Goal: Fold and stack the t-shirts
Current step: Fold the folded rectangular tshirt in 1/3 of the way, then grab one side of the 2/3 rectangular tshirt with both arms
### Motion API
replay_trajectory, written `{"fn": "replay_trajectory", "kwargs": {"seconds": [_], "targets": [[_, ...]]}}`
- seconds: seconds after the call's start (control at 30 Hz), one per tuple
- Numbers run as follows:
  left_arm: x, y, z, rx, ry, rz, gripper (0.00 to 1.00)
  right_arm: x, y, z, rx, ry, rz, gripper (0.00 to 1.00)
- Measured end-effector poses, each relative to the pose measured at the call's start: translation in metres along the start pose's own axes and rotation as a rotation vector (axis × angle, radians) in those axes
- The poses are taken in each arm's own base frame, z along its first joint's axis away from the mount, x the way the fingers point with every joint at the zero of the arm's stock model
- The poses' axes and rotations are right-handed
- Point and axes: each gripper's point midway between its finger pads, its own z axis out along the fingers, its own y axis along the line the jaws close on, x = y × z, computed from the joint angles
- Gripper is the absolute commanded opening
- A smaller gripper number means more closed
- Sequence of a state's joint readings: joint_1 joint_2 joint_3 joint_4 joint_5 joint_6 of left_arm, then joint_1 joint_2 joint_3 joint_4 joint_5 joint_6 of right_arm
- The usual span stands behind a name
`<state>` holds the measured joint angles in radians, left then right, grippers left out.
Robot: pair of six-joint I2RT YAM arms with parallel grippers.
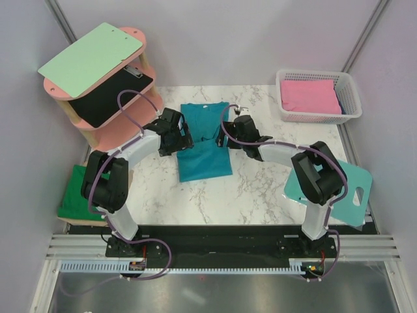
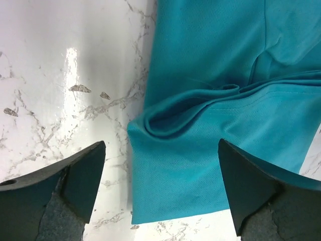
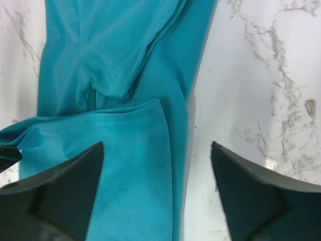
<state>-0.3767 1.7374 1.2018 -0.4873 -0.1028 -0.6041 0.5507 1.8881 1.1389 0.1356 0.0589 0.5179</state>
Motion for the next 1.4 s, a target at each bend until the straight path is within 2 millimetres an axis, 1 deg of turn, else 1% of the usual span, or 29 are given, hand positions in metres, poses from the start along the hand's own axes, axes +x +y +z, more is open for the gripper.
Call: {"fn": "replay_trajectory", "kwargs": {"seconds": [0.1, 0.17, 0.23, 0.3, 0.37, 0.43, 0.5, 0.53, 0.6, 0.63, 0.67, 0.7, 0.77, 0.8, 0.83, 0.9, 0.97, 1.0, 1.03, 1.07, 1.1, 1.13, 1.17, 1.23, 1.33, 1.4], "targets": [[-0.006, -0.001, -0.006, 0.012, -0.022, 0.007, 1.0, -0.003, -0.004, -0.018, 0.008, -0.032, 0.001, 0.98], [-0.008, -0.002, -0.015, 0.032, -0.047, 0.006, 0.99, -0.007, -0.005, -0.036, 0.001, -0.054, 0.008, 0.98], [-0.006, -0.001, -0.027, 0.052, -0.067, 0.005, 0.97, -0.011, -0.002, -0.051, -0.017, -0.074, 0.02, 0.95], [0.001, 0.003, -0.034, 0.065, -0.079, 0.003, 0.92, -0.006, 0.0, -0.06, -0.04, -0.07, 0.037, 0.93], [0.014, 0.011, -0.038, 0.071, -0.073, 0.001, 0.89, 0.01, -0.003, -0.064, -0.055, -0.037, 0.053, 0.91], [0.034, 0.021, -0.035, 0.066, -0.044, -0.003, 0.89, 0.037, -0.011, -0.065, -0.056, 0.025, 0.074, 0.9], [0.055, 0.032, -0.029, 0.056, -0.006, -0.007, 0.89, 0.069, -0.021, -0.069, -0.046, 0.1, 0.097, 0.89], [0.067, 0.037, -0.026, 0.053, 0.017, -0.01, 0.89, 0.082, -0.025, -0.071, -0.044, 0.131, 0.109, 0.84], [0.084, 0.045, -0.022, 0.044, 0.048, -0.015, 0.88, 0.084, -0.021, -0.073, -0.077, 0.126, 0.133, 0.82], [0.089, 0.048, -0.02, 0.041, 0.058, -0.019, 0.86, 0.086, -0.02, -0.073, -0.086, 0.128, 0.143, 0.8], [0.094, 0.049, -0.019, 0.045, 0.07, -0.023, 0.82, 0.088, -0.019, -0.073, -0.096, 0.131, 0.154, 0.79], [0.096, 0.048, -0.018, 0.053, 0.073, -0.028, 0.79, 0.089, -0.017, -0.074, -0.11, 0.132, 0.166, 0.74], [0.093, 0.042, -0.018, 0.084, 0.058, -0.037, 0.71, 0.092, -0.014, -0.075, -0.13, 0.137, 0.183, 0.7], [0.093, 0.04, -0.017, 0.099, 0.055, -0.042, 0.69, 0.094, -0.012, -0.075, -0.139, 0.145, 0.196, 0.69], [0.093, 0.038, -0.016, 0.108, 0.053, -0.046, 0.68, 0.096, -0.01, -0.075, -0.156, 0.15, 0.206, 0.68], [0.097, 0.034, -0.015, 0.128, 0.06, -0.051, 0.61, 0.098, -0.004, -0.072, -0.186, 0.161, 0.23, 0.66], [0.097, 0.03, -0.014, 0.146, 0.059, -0.052, 0.51, 0.101, 0.003, -0.07, -0.212, 0.17, 0.25, 0.54], [0.098, 0.027, -0.013, 0.155, 0.062, -0.052, 0.44, 0.102, 0.006, -0.07, -0.223, 0.172, 0.252, 0.47], [0.099, 0.025, -0.01, 0.162, 0.067, -0.055, 0.35, 0.106, 0.008, -0.07, -0.231, 0.181, 0.258, 0.34], [0.099, 0.021, -0.009, 0.174, 0.068, -0.057, 0.1, 0.111, 0.011, -0.07, -0.24, 0.188, 0.263, 0.27], [0.1, 0.02, -0.006, 0.178, 0.069, -0.06, 0.02, 0.116, 0.013, -0.071, -0.246, 0.198, 0.266, 0.18], [0.101, 0.018, -0.004, 0.184, 0.075, -0.065, 0.02, 0.122, 0.014, -0.072, -0.25, 0.211, 0.274, 0.04], [0.103, 0.016, -0.002, 0.191, 0.083, -0.065, 0.02, 0.127, 0.014, -0.073, -0.255, 0.22, 0.278, 0.01], [0.103, 0.011, -0.002, 0.207, 0.08, -0.06, 0.02, 0.135, 0.017, -0.075, -0.267, 0.239, 0.289, 0.0], [0.107, 0.006, -0.004, 0.224, 0.084, -0.047, 0.02, 0.14, 0.019, -0.079, -0.281, 0.245, 0.294, 0.0], [0.117, 0.005, -0.009, 0.232, 0.094, -0.039, 0.02, 0.144, 0.02, -0.085, -0.289, 0.253, 0.294, 0.0]]}}
